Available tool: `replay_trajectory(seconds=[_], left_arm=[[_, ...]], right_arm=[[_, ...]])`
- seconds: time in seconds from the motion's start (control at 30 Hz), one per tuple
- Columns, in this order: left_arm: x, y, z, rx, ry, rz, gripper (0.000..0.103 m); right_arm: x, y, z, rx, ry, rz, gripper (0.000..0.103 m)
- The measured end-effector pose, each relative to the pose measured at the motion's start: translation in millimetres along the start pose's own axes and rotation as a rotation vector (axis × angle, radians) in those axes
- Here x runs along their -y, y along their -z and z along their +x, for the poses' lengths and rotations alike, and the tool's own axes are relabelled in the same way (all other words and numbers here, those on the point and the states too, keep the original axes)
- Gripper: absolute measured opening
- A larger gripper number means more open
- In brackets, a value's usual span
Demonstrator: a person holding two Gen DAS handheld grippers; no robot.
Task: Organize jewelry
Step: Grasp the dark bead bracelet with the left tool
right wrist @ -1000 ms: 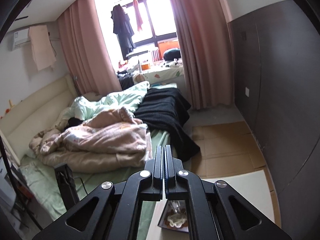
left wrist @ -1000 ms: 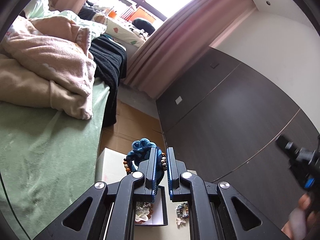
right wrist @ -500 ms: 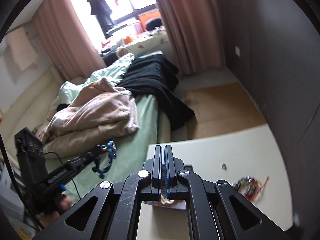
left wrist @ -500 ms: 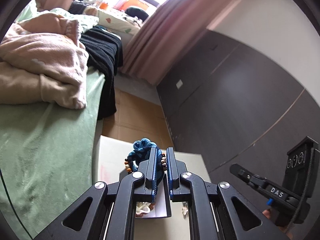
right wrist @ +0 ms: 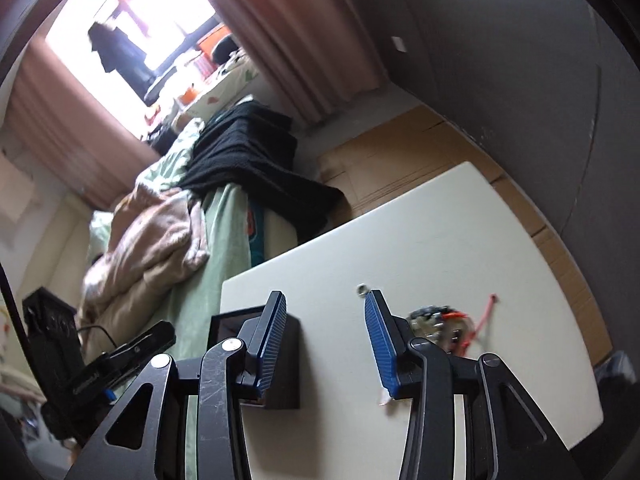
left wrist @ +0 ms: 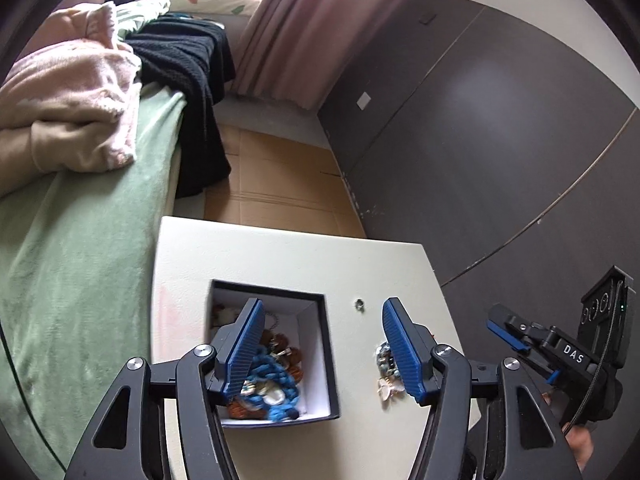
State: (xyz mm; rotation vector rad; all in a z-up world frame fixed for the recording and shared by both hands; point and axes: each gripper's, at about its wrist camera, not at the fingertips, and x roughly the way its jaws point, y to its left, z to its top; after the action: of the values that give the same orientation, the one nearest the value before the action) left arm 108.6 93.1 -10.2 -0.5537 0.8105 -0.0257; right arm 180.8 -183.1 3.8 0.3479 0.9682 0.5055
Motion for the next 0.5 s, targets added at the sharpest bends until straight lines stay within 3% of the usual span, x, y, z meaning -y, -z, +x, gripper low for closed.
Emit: replay_trajectory(seconds=[0.3, 0.5], left_arm=[[50, 17, 29, -0.049, -0.02, 0.124, 0.062], [84, 39, 62, -0.151, -0.028, 0.207, 0.062]], right_arm=[[50, -6, -26, 0.005, 0.057, 0.062, 0.042], [74, -6, -27, -0.033, 0.041, 0.103, 0.042]])
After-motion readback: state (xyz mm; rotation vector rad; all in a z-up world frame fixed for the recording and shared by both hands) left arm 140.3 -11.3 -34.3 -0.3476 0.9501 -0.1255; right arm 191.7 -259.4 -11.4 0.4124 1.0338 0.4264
